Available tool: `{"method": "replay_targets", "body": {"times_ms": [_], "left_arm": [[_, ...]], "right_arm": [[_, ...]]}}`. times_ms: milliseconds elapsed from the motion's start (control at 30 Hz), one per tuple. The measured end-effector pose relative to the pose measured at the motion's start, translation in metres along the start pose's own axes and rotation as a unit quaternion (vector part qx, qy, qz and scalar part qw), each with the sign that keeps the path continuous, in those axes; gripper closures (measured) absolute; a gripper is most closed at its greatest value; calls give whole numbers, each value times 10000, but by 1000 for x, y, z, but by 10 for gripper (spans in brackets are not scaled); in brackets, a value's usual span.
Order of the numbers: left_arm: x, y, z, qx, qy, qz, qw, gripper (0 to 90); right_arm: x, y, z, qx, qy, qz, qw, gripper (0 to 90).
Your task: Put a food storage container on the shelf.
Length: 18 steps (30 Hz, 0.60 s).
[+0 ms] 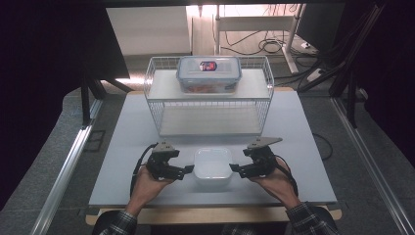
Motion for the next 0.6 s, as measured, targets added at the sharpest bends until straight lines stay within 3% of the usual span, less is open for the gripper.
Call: {"method": "replay_targets", "body": {"times_ms": [100, 233, 333, 367, 400, 467, 500, 567, 600], "left_arm": [[11, 2, -8, 21, -55, 113, 9999, 156], [29, 5, -9, -47, -282, 299, 9991, 81], [37, 9, -6, -266, -319, 730, 9965, 93], [37, 9, -6, -266, -319, 730, 9965, 126], [37, 10, -5, -346, -322, 910, 9947, 126], [37, 13, -3, -493, -389, 1121, 9917, 168], [37, 14, -1, -556, -437, 1178, 9905, 168], [34, 17, 2, -574, -471, 1205, 9899, 185], [32, 19, 4, -550, -485, 1205, 9900, 222]], "right_arm": [[8, -2, -4, 62, -107, -160, 9998, 202], [25, -2, -6, 171, -333, -379, 9986, 170], [30, -4, -4, 322, -387, -606, 9969, 166], [30, -4, -4, 322, -387, -606, 9969, 166], [31, -4, -4, 394, -400, -674, 9962, 177], [32, -7, -1, 606, -483, -1080, 9911, 212], [32, -7, -1, 606, -483, -1080, 9911, 212], [32, -10, 3, 765, -580, -1206, 9880, 225], [29, -11, 5, 812, -600, -1227, 9873, 282]]}}
Point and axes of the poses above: each handheld gripper's, and its own axes: x roughly forward along the jaws, z roughly out of its underside, y roughly to its right, the point moved 7 cm from there along x, roughly forward along the jaws, and after that the axes turned 9 degrees about -y, right-handed, at the moved point
